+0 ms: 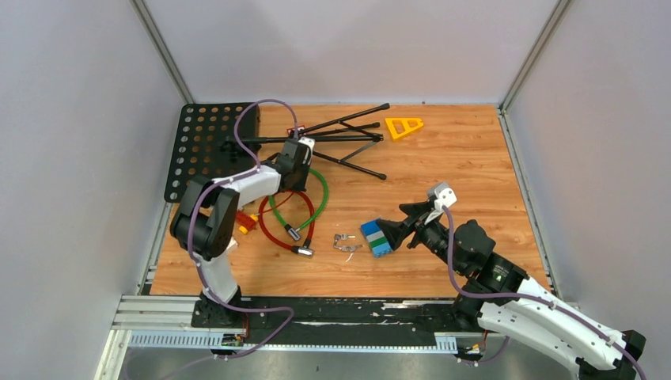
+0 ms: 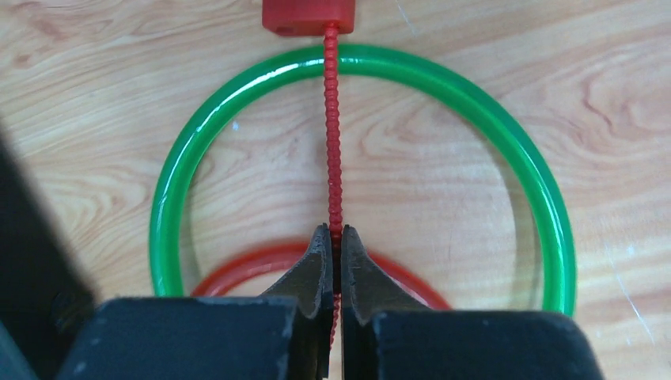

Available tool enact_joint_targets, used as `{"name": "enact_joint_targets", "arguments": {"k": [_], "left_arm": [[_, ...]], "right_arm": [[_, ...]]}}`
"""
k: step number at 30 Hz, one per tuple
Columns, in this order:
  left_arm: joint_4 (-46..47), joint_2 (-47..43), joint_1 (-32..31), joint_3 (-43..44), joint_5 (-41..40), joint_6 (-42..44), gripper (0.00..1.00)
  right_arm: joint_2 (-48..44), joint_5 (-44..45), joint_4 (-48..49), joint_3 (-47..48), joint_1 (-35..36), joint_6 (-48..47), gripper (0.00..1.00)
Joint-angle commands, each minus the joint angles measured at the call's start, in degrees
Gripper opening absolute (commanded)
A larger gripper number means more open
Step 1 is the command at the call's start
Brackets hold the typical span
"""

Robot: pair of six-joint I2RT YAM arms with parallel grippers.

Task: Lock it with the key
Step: Pick up the lock from the center of the board.

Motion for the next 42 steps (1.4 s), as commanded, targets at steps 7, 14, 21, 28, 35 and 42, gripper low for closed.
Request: {"name": "enact_joint_targets", "arguments": {"k": [7, 14, 21, 28, 35, 42], "left_arm": [[-7.5, -26.8, -6.1, -2.4, 2.3, 6.7, 0.00], [-11.4, -39.3, -7.9, -4.2, 18.9, 11.8, 0.00], [-10.3, -47.2, -8.6, -2.0, 39.6, 10.5, 0.00], [-17.6, -45.4, -17.4, 5.0, 40.5, 15.1, 0.00], [-23.4, -42.1, -23.3, 6.9, 37.1, 18.9, 0.00], [-25.8, -40.8, -25.7, 8.2, 37.4, 20.5, 0.00]], "right_arm": [[1.0, 1.2, 1.9, 0.0, 0.0, -1.1, 0.77], [0.9, -10.6, 4.2, 0.7, 0.0, -9.4, 0.77], [-4.5, -25.1, 10.8, -1.0, 0.1, -33.5, 0.79], [-0.4, -34.3, -0.7, 6.2, 0.1, -60.4, 0.80], [3.7, -32.9, -7.7, 13.3, 0.9, -67.3, 0.79], [3.6, -31.5, -9.2, 12.6, 1.3, -67.4, 0.76]]}}
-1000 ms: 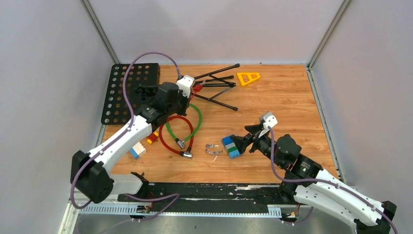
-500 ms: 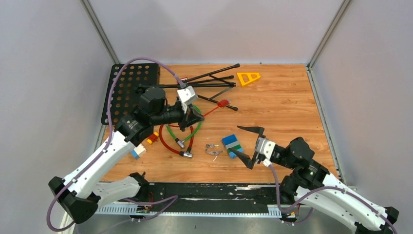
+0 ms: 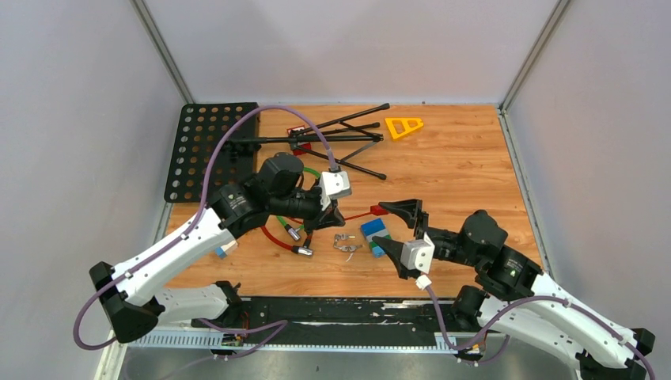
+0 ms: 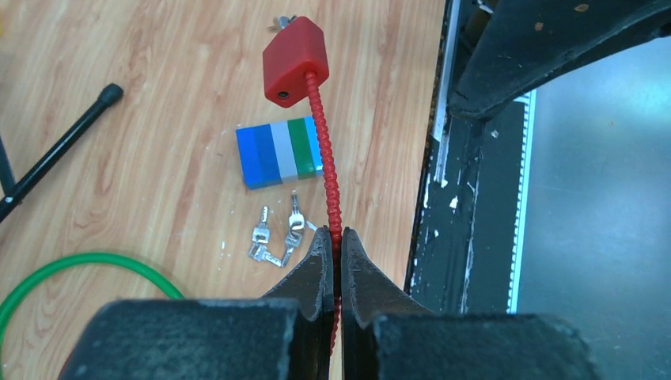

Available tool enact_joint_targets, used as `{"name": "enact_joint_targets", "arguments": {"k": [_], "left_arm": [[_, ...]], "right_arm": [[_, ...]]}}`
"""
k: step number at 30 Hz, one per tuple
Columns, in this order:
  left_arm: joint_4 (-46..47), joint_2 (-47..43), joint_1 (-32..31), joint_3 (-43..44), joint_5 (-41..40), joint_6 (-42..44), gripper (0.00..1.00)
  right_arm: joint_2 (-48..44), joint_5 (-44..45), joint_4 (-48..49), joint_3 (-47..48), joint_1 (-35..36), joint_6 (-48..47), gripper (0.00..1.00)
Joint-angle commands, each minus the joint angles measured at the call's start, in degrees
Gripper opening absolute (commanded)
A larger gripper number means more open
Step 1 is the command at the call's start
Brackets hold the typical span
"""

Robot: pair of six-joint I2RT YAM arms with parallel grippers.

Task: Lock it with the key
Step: Pick up the lock from the center of the board.

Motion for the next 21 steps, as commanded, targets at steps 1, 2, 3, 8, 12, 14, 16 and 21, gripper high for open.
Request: {"name": "enact_joint_targets", "arguments": {"k": [1, 2, 3, 8, 12, 14, 16, 21], "left_arm": [[-0.8, -0.3, -1.4, 3.6, 1.0, 3.0, 0.00], [-1.2, -0.2, -1.6, 3.8, 1.1, 3.4, 0.00], [-1.6, -0.1, -1.6, 4.1, 1.1, 3.7, 0.00], [-4.1, 0.3, -1.8, 5.6, 3.0, 5.2, 0.00], [-5.7, 0.4, -1.8, 6.4, 3.4, 5.7, 0.00], [-6.7, 0.7, -1.9, 6.6, 3.3, 5.9, 0.00], [-7.5, 1.1, -2.0, 7.0, 2.4, 5.8, 0.00], [-8.8, 3.0, -2.7, 8.3, -0.4, 5.2, 0.00]], "right_arm": [[0.2, 0.5, -2.6, 1.0, 0.4, -2.3, 0.76], [0.1, 0.8, -2.8, 0.6, 0.4, -2.1, 0.75], [-0.1, 1.1, -2.8, 0.2, 0.4, -2.0, 0.75], [-0.9, 4.1, -1.9, -1.7, 0.4, -0.8, 0.74], [-1.0, 8.3, -0.9, -2.3, 0.4, 0.1, 0.72], [-0.9, 8.4, -0.9, -1.9, 0.4, 0.8, 0.72], [-0.5, 6.1, -0.4, -1.1, 0.4, 1.7, 0.72], [3.8, 1.3, 0.9, 2.5, 0.4, 4.4, 0.70]]}}
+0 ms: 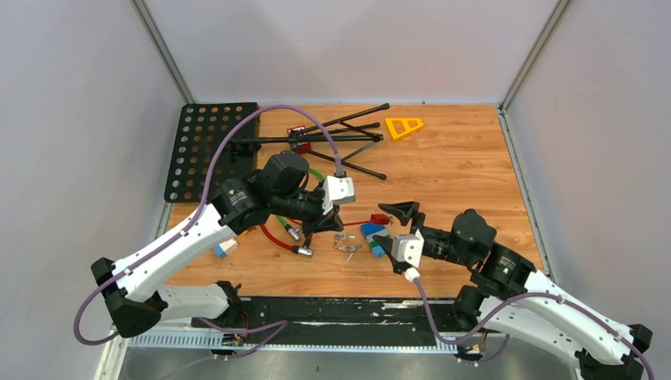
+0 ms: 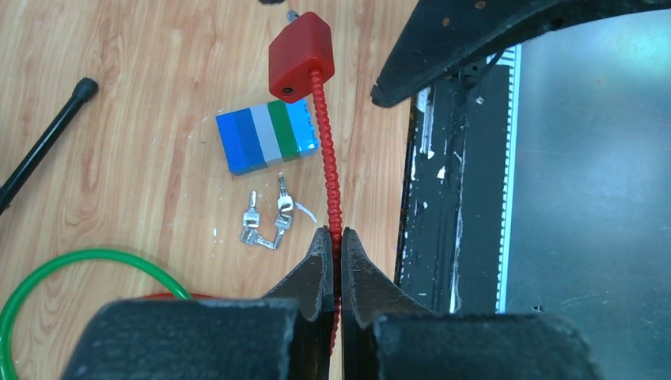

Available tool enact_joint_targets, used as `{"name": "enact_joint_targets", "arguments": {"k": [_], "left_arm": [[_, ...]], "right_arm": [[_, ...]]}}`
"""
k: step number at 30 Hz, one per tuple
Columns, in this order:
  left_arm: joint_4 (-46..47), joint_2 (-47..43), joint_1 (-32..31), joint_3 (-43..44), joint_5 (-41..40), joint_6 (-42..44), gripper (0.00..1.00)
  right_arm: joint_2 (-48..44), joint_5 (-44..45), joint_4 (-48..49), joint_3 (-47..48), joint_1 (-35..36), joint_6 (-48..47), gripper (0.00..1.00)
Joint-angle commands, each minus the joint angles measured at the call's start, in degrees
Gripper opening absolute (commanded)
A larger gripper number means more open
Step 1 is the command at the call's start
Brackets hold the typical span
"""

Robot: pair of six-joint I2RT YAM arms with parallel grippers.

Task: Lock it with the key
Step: Pick up the lock from the center of the board.

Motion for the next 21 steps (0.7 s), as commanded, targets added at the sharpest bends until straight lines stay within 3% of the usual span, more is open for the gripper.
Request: {"name": "enact_joint_targets", "arguments": {"k": [1, 10, 21], "left_arm": [[0.1, 1.7, -0.9, 3.6, -1.9, 0.2, 0.00], [0.8, 5.1, -1.8, 6.4, -4.7, -2.3, 0.00], [1.7, 7.2, -2.1, 7.3, -4.4, -2.9, 0.00]], "right_arm": [[4.5, -4.7, 2.7, 5.2, 0.3, 3.4, 0.70], [14.9, -6.9, 5.3, 8.4, 0.7, 6.5, 0.59], [19.9, -6.4, 5.4, 10.9, 2.3, 5.1, 0.42]]}}
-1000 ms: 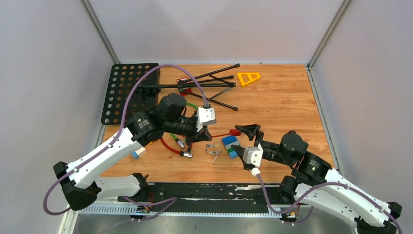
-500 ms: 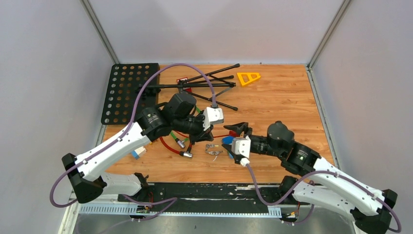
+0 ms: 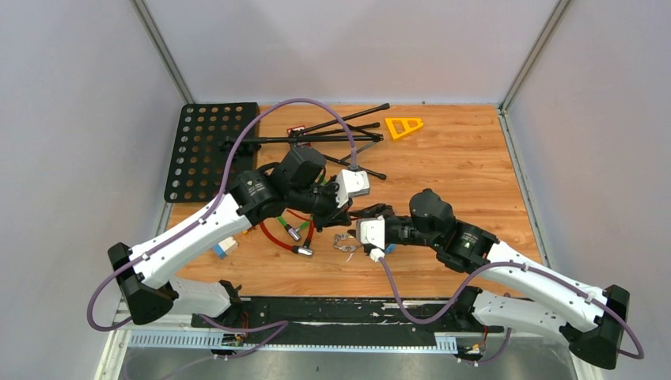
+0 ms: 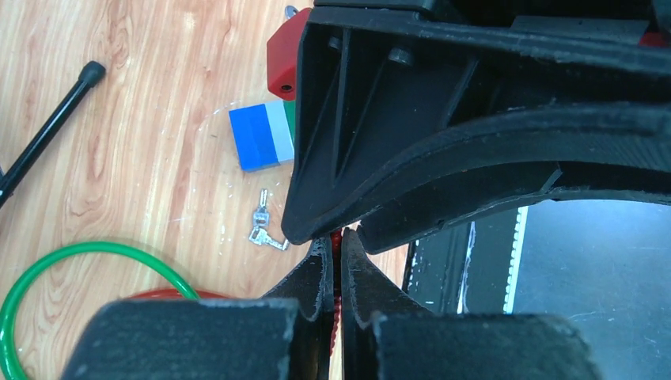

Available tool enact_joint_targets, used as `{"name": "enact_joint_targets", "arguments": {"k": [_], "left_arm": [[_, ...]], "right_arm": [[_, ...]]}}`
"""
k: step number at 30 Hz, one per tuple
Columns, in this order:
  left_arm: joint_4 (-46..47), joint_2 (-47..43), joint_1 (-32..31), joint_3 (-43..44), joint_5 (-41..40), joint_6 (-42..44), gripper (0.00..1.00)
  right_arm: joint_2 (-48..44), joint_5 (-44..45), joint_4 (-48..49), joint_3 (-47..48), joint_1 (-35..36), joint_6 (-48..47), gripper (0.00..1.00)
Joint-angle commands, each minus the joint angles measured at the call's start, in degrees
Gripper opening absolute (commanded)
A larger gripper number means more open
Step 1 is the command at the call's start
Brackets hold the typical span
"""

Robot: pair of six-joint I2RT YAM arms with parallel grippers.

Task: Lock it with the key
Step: Pick up the lock from the center of the board.

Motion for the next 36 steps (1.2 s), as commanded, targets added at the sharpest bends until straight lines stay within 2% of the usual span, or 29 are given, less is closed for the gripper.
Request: {"name": "enact_joint_targets", "arguments": {"k": [1, 5, 7, 10, 13, 19, 24, 27, 29, 32, 36], "left_arm": [[2.3, 0.6, -0.6, 2.6, 0.4, -0.8, 0.00], [1.9, 0.9, -0.6, 2.7, 0.4, -0.7, 0.01], [1.5, 1.1, -0.6, 2.8, -0.4, -0.4, 0.06], [0.6, 0.8, -0.6, 2.7, -2.0, 0.3, 0.18], [0.5, -0.1, -0.6, 2.2, -3.6, 0.8, 0.26], [1.3, -2.7, -0.6, 2.3, -8.4, 1.0, 0.52], [9.1, -10.3, -0.6, -0.9, -11.3, 1.6, 0.86], [16.7, -15.9, -0.6, -4.6, -13.3, 0.5, 0.93], [22.2, -19.3, -0.6, -8.0, -13.7, -0.5, 0.96], [28.2, -22.7, -0.6, -12.9, -13.7, -0.7, 0.96], [33.1, -24.7, -0.6, -17.6, -11.3, -2.9, 0.97]], "right_arm": [[0.9, -0.7, 2.5, 2.8, 0.8, -0.1, 0.38], [1.6, 0.5, 1.9, 3.2, 1.2, -0.3, 0.17], [1.7, 2.2, 1.8, 3.4, 1.4, 0.1, 0.07], [1.8, 6.0, 1.7, 3.5, 1.7, 2.2, 0.00], [1.2, 8.6, 1.3, 3.0, 1.8, 3.4, 0.00], [-2.3, 11.3, 3.6, -0.6, 1.8, 7.0, 0.00], [-7.3, 15.1, 6.8, -4.8, 1.8, 11.7, 0.00], [-10.0, 19.6, 9.6, -6.9, 1.8, 18.4, 0.00], [-11.4, 26.1, 12.7, -7.7, 1.8, 25.1, 0.00], [-12.6, 34.6, 18.8, -7.8, 1.8, 35.7, 0.00], [-13.6, 38.6, 25.7, -7.1, 1.7, 46.1, 0.00]]}}
